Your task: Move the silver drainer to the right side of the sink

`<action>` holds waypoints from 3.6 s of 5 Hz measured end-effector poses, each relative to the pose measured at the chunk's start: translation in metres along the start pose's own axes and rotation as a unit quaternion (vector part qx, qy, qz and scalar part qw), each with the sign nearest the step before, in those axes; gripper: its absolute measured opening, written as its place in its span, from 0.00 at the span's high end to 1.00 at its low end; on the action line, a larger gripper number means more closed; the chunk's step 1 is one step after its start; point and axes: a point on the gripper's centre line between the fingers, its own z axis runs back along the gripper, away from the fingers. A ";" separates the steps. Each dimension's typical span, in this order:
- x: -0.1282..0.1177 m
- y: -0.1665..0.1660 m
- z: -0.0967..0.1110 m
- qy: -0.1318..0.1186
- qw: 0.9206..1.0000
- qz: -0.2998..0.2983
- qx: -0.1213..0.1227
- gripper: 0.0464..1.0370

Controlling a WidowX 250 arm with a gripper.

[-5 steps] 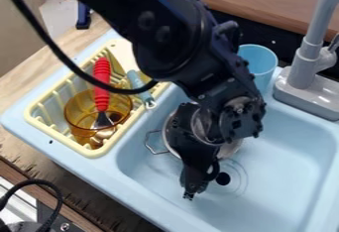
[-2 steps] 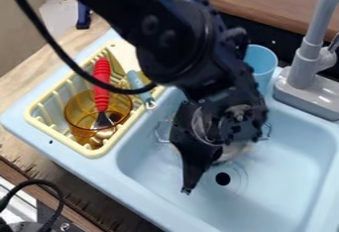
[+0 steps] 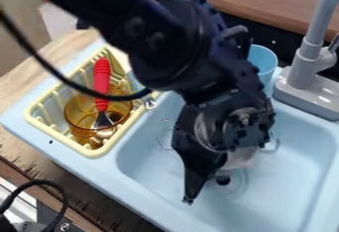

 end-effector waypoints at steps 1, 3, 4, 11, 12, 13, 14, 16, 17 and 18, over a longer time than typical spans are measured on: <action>-0.013 0.012 0.008 0.004 1.000 -0.018 -0.003 0.99; -0.035 0.035 0.016 0.001 1.000 0.014 0.005 0.99; -0.052 0.041 0.014 0.015 0.999 0.037 0.017 0.99; -0.032 0.026 0.039 0.096 0.992 0.047 0.062 0.04; -0.018 0.013 0.021 0.047 0.996 0.050 0.063 0.04; 0.008 -0.003 0.013 0.028 0.992 0.104 0.062 0.04; 0.029 -0.018 0.012 0.034 0.986 0.140 0.083 0.04; 0.052 -0.040 0.019 0.033 0.995 -0.057 0.081 0.04; 0.061 -0.048 0.033 0.046 0.982 -0.178 0.037 0.04; 0.072 -0.053 0.040 0.037 0.955 -0.296 -0.003 0.04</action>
